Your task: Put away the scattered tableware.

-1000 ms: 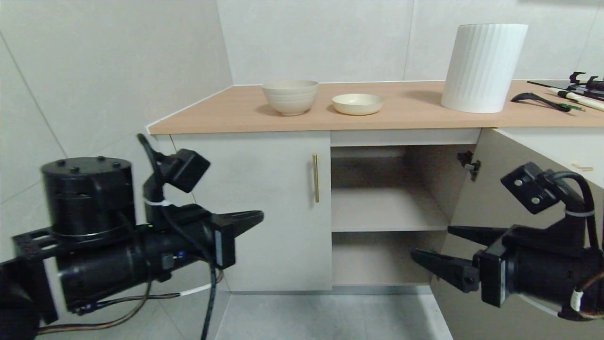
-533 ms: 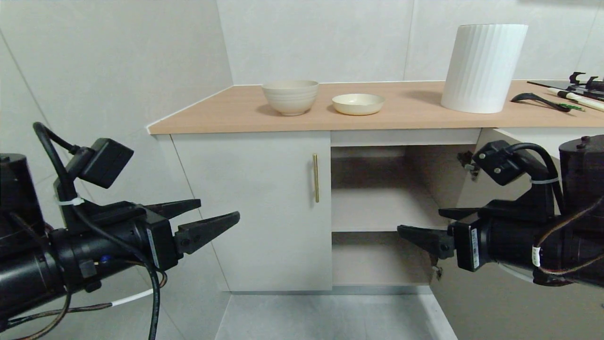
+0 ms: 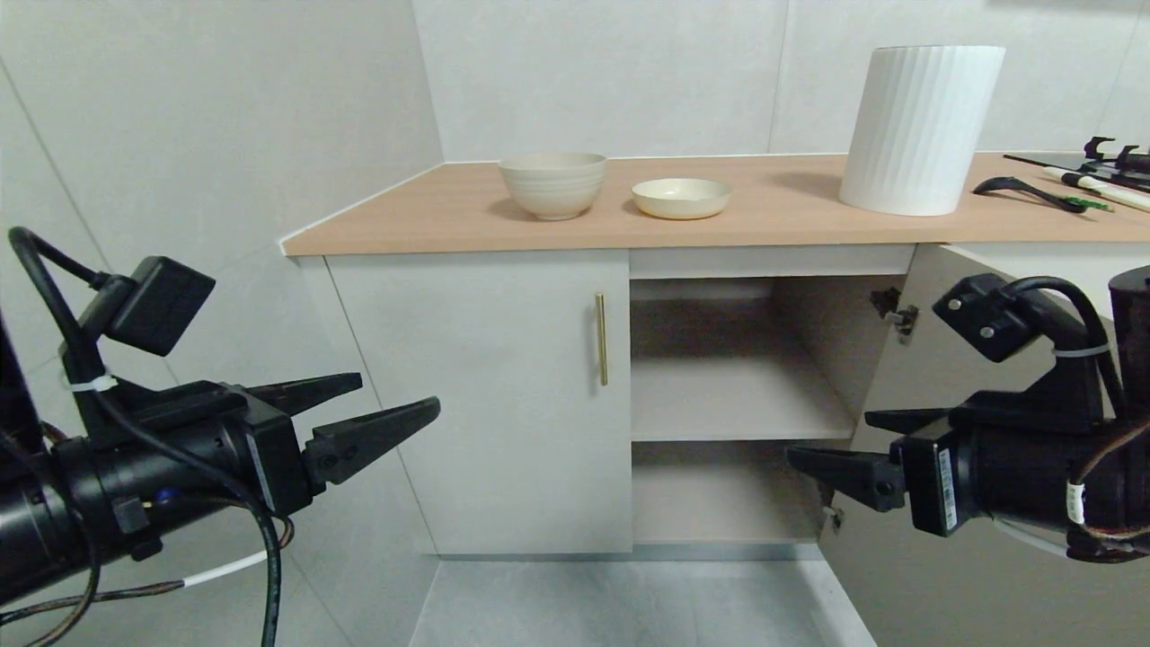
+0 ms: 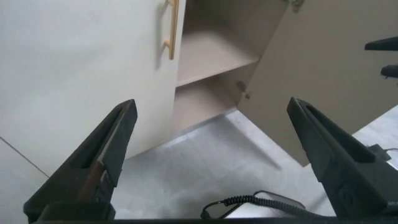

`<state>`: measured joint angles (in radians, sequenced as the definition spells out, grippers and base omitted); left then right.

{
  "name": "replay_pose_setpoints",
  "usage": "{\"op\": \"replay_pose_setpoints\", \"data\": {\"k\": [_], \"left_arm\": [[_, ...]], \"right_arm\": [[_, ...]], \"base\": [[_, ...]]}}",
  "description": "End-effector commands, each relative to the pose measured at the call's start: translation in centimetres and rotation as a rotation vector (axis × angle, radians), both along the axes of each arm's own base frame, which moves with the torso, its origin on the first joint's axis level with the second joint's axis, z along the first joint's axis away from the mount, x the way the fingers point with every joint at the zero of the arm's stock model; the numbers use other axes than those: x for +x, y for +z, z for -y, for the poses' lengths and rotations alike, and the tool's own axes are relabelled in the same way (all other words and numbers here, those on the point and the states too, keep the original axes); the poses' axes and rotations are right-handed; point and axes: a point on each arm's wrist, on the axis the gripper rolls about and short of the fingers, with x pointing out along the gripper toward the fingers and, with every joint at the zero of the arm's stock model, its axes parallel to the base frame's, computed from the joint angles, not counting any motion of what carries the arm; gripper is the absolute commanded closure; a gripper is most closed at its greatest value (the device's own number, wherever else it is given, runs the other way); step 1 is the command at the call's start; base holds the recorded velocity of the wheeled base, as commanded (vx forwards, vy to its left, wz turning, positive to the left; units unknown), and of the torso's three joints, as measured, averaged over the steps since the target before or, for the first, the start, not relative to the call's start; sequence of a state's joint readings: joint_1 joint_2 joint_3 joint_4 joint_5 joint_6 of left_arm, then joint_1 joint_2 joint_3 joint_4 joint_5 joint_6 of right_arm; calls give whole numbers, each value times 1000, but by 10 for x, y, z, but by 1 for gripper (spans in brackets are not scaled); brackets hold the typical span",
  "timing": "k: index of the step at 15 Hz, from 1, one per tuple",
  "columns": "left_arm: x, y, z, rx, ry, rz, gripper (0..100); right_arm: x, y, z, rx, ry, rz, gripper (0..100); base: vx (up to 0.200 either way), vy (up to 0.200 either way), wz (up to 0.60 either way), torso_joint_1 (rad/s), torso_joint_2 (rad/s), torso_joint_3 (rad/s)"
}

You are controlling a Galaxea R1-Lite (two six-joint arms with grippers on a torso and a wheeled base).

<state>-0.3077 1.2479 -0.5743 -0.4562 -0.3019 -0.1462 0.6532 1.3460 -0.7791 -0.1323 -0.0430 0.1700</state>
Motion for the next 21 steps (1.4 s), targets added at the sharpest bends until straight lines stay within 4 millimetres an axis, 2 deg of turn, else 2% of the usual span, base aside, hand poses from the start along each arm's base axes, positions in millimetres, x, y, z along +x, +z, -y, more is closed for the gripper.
{"op": "replay_pose_setpoints", "data": {"k": [1, 12, 21], "left_arm": [[-1, 1, -1, 0, 0, 5, 0], [-1, 1, -1, -2, -1, 6, 0], [-3, 2, -1, -5, -4, 14, 0]], "right_arm": [[-6, 5, 5, 10, 0, 12, 0], [-8, 5, 5, 12, 10, 7, 0], [-15, 2, 11, 20, 14, 16, 0]], "base": [[200, 0, 0, 7, 2, 7], [200, 0, 0, 5, 2, 2], [0, 0, 0, 0, 0, 0]]}}
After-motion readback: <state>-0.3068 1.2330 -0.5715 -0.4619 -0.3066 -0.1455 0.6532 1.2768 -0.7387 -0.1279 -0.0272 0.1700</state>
